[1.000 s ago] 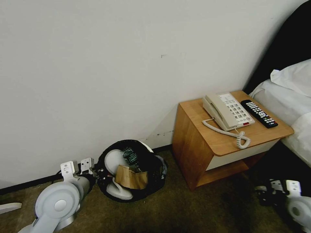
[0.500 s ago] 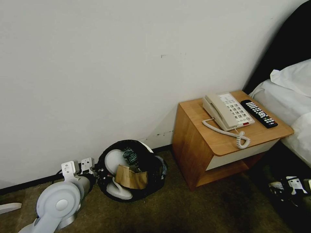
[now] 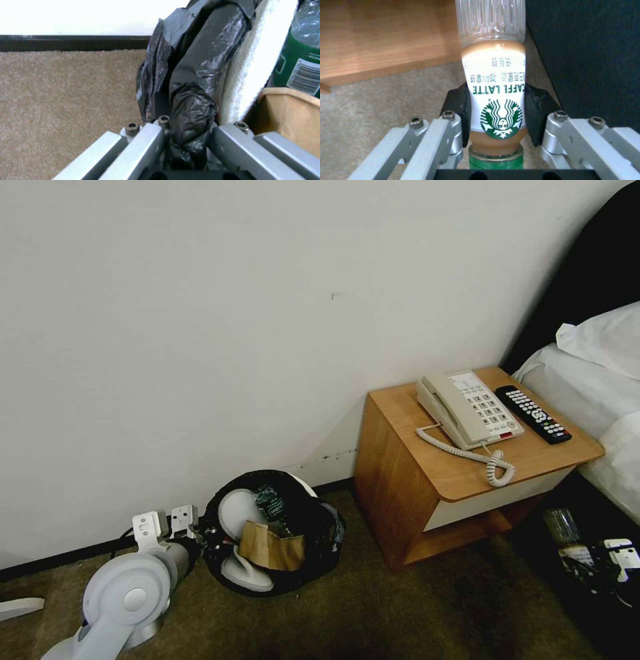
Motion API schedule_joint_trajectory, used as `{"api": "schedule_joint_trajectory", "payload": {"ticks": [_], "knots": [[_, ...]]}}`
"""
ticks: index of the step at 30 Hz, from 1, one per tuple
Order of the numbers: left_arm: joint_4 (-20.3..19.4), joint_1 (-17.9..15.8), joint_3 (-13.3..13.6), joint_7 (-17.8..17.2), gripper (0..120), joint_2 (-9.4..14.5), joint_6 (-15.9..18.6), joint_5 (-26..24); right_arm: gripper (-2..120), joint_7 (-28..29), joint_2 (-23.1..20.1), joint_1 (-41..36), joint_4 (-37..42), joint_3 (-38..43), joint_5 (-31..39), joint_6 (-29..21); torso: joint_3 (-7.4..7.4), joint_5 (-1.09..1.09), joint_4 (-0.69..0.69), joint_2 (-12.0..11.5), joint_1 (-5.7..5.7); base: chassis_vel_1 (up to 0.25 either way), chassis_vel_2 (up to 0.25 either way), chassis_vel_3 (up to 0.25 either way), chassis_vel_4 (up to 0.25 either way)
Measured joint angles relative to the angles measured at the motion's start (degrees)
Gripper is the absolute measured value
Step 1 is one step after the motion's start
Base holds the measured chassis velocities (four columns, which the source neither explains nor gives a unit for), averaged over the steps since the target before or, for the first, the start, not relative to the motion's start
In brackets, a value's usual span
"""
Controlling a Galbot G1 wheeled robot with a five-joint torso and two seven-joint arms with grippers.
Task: Pick up the trash bin, then pick up the garbage from the floor and place it into the trash bin.
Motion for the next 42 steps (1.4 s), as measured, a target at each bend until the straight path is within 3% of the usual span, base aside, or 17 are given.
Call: {"api": "schedule_joint_trajectory", "payload": {"ticks": [9,42], "knots": [[0.5,-0.3,0.2,0.7,0,0.0,0.0,1.0,31,-2.1,2.7,-2.2,3.8,3.0,-3.4,1.5,0.00,0.01,0.00,0.0,0.00,0.000,0.000,0.000,0.000],[2.5,-1.0,0.2,1.8,0,-0.5,0.0,2.9,31,-5.4,6.2,-8.7,13.2,12.6,-1.4,1.7,0.00,0.00,0.00,0.0,0.00,0.000,0.000,0.000,0.000]]}}
